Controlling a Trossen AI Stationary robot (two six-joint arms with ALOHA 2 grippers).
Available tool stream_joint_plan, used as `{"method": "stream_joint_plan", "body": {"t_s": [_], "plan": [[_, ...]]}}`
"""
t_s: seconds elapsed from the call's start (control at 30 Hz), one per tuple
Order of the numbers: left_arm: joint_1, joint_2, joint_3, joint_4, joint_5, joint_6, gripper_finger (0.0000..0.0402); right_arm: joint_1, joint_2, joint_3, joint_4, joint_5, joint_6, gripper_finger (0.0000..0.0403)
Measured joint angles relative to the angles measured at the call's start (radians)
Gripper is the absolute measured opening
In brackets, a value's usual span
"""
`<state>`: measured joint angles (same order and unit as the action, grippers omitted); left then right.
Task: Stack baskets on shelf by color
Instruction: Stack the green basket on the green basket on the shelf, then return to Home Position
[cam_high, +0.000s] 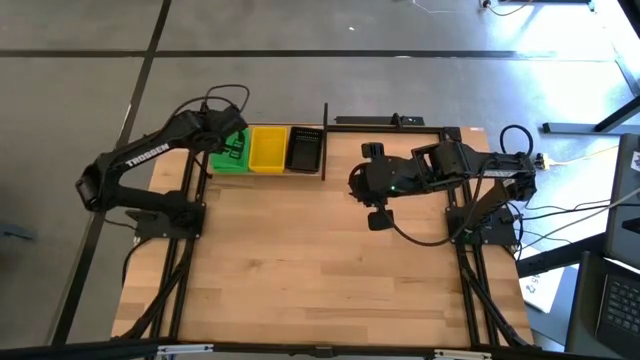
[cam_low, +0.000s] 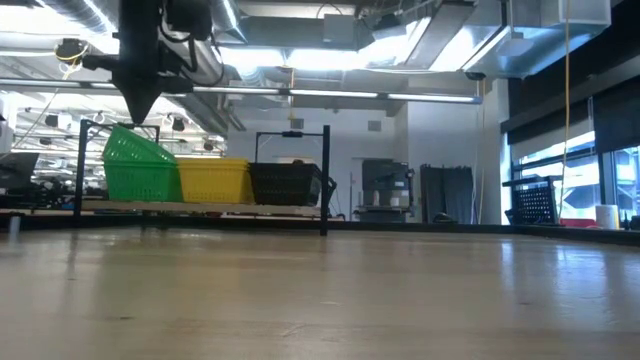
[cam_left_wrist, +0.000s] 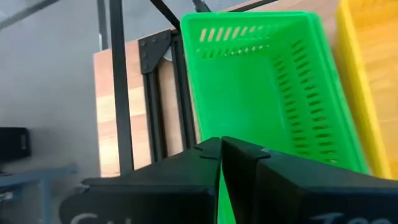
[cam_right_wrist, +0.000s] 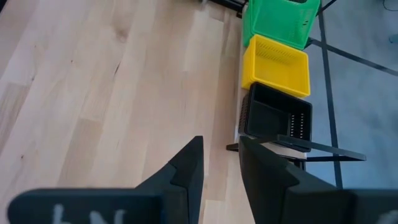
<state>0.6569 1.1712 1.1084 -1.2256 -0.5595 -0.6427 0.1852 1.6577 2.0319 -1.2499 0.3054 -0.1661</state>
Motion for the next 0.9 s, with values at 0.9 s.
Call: {"method": "stream_joint_plan", "body": {"t_s": [0.9], "plan": [[0.062,0.069,0.005,0.028,0.038,0.161,0.0,0.0,0.0,0.0,-0.002,0.031,-0.003,0.01]]}}
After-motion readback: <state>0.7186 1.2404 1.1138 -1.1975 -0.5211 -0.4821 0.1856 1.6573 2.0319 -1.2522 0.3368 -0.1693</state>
